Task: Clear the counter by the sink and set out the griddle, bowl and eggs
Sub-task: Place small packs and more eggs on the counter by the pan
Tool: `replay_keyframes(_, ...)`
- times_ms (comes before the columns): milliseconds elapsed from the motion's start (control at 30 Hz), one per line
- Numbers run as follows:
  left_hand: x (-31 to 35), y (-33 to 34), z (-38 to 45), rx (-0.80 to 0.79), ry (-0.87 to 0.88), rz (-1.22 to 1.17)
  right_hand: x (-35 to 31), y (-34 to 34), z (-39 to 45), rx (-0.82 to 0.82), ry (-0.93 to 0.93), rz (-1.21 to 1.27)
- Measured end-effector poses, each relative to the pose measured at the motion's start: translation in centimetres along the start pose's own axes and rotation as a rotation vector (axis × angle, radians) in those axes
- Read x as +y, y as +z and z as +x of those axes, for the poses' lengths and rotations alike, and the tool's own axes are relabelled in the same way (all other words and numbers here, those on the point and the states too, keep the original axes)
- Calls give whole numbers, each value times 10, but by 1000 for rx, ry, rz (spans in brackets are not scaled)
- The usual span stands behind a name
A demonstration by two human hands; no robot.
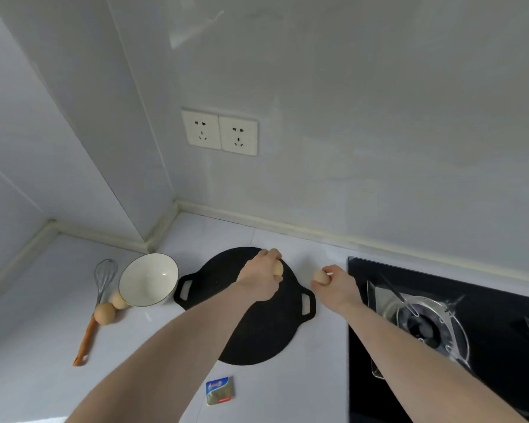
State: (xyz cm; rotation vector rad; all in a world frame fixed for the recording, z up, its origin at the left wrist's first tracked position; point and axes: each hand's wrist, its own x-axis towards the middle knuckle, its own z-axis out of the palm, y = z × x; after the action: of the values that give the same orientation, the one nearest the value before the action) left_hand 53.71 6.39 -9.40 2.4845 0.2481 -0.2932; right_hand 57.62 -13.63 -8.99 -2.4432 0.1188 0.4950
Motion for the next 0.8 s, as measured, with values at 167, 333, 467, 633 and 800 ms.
replay_keyframes(167, -9, 17, 34, 16, -15, 36, 8, 15, 36, 5, -7, 24)
replay_keyframes(333, -11, 28, 71, 53, -35, 69, 16, 27, 72, 8, 16, 73)
replay_keyframes(467, -4, 35, 90, 66, -27, 97, 15, 31, 91, -1, -12, 79)
replay_keyframes(633, 2, 42, 103, 51, -37, 148, 7, 37, 110, -50, -37, 64)
replay_keyframes(800, 0, 50, 109, 53, -49, 93, 4, 42, 119, -56, -56, 66)
